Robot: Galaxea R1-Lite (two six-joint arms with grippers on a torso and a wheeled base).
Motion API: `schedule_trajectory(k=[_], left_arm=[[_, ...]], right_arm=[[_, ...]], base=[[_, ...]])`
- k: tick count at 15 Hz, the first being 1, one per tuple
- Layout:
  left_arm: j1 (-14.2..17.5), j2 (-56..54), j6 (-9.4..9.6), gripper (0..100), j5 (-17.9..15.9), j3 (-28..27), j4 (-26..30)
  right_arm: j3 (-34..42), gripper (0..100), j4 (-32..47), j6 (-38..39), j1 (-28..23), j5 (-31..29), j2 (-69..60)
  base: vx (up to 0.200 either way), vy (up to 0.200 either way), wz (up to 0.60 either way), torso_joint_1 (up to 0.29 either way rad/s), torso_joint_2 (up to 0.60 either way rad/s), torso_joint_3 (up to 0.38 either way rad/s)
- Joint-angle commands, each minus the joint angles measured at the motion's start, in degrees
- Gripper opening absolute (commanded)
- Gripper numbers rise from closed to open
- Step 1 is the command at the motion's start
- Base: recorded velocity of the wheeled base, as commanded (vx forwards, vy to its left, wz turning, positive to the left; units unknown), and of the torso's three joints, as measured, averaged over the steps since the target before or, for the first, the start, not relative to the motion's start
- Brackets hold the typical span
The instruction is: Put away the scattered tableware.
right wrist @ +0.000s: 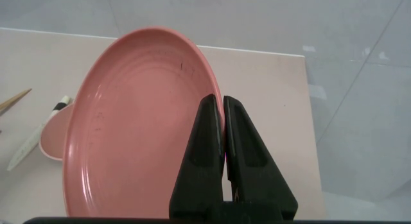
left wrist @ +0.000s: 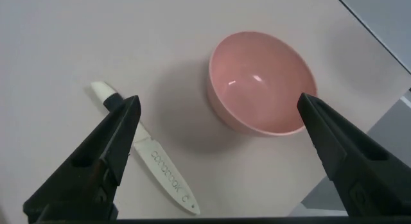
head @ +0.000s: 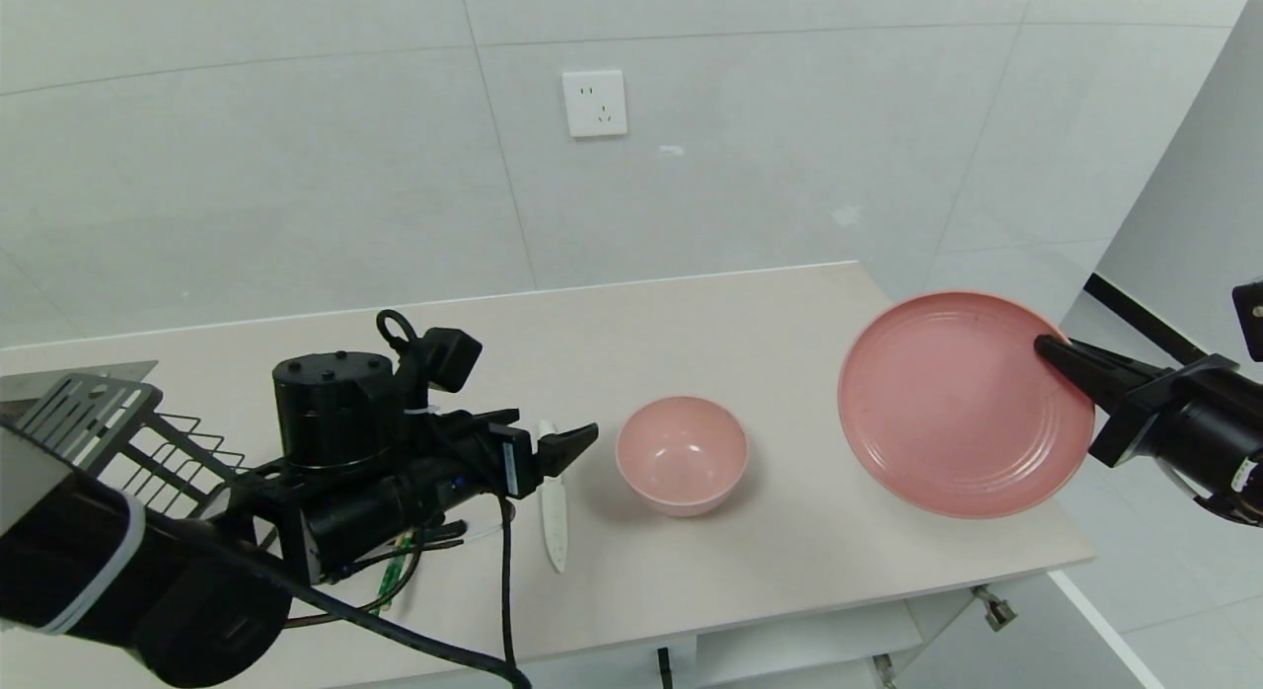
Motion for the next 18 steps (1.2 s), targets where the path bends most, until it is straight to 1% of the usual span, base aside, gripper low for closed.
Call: schedule_trajectory(k=[1, 3, 5, 7, 11, 12, 13, 14, 18], left_arm=[[-0.6, 4.0, -0.01, 100, 0.3, -2.1, 0.5], [-2.1, 8.0, 0.25, 100, 1.0, -3.3, 1.8], [-4.2, 12.1, 0.34, 100, 3.3, -6.1, 1.6], [-5.6, 14.0, 0.34, 100, 5.0, -7.7, 1.5], [-6.2, 15.7, 0.34, 100, 5.0, -9.6, 1.6], [-6.1, 17.0, 0.34, 100, 5.0, -10.9, 0.6], [-6.1, 17.1, 0.25, 100, 5.0, -11.0, 0.4], [-6.1, 18.1, 0.34, 100, 5.1, -11.3, -1.4], [-6.1, 20.4, 0.34, 100, 5.9, -13.2, -1.7]], right_arm=[[0.3, 0, 0.0, 0.0, 0.0, 0.0, 0.3], [0.3, 0, 0.0, 0.0, 0.0, 0.0, 0.3], [0.3, 0, 0.1, -0.1, 0.0, 0.0, 0.4], [0.3, 0, 0.1, -0.2, 0.0, 0.0, 0.6], [0.4, 0, 0.1, -0.5, 0.0, 0.0, 1.2], [0.4, 0, 0.1, -0.5, 0.0, 0.0, 1.2], [0.4, 0, 0.1, -0.5, 0.0, 0.0, 1.2], [0.4, 0, 0.1, -0.5, 0.0, 0.0, 1.2], [0.6, 0, 0.1, -0.5, 0.0, 0.0, 1.1]], base=[[0.000, 0.000, 0.00, 0.000, 0.00, 0.000], [0.000, 0.000, 0.00, 0.000, 0.00, 0.000], [0.000, 0.000, 0.00, 0.000, 0.00, 0.000], [0.000, 0.000, 0.00, 0.000, 0.00, 0.000], [0.000, 0.000, 0.00, 0.000, 0.00, 0.000], [0.000, 0.000, 0.00, 0.000, 0.00, 0.000], [0.000, 0.000, 0.00, 0.000, 0.00, 0.000], [0.000, 0.000, 0.00, 0.000, 0.00, 0.000], [0.000, 0.000, 0.00, 0.000, 0.00, 0.000]])
